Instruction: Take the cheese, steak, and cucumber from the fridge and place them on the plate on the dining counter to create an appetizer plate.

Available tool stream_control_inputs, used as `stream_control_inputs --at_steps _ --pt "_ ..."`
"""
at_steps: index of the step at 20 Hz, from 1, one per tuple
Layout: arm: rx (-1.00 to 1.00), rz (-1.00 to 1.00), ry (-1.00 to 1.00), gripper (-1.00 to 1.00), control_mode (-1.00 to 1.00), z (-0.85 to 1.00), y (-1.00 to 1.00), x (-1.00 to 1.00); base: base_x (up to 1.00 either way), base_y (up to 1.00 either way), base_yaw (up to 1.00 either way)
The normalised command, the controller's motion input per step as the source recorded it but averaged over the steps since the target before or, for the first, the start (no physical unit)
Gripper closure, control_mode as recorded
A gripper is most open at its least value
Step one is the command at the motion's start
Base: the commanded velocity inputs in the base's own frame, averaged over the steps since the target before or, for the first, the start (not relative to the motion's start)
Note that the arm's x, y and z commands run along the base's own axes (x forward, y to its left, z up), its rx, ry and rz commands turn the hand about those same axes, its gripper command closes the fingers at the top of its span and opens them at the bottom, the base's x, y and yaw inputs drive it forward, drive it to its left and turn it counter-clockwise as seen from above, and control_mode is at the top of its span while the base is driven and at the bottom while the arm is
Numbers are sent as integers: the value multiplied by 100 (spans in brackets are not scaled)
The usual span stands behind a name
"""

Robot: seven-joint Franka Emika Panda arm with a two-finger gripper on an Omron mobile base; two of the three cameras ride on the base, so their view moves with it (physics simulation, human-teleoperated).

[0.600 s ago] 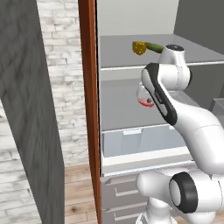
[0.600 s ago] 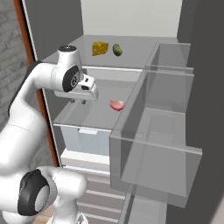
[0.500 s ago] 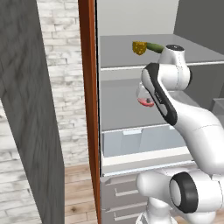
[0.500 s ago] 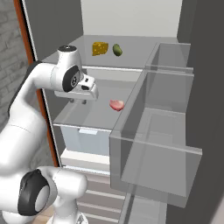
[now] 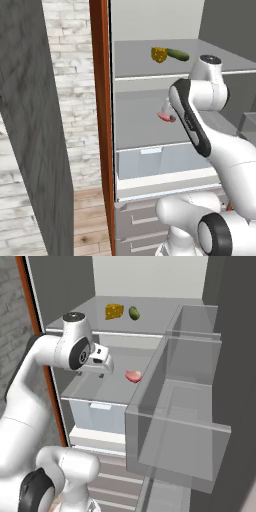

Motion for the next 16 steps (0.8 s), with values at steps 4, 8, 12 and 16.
stream_control_inputs --at_steps 4,8,12,16 --pt "-16 0 -7 -100 -100 -21 -22 -1 0 0 0" --pt "-18 -3 0 -100 -100 -34 -36 0 0 0 0" --pt "-13 -3 0 -100 -100 -33 -31 11 0 0 0" --pt "-5 0 0 -100 -100 -27 -29 22 0 0 0"
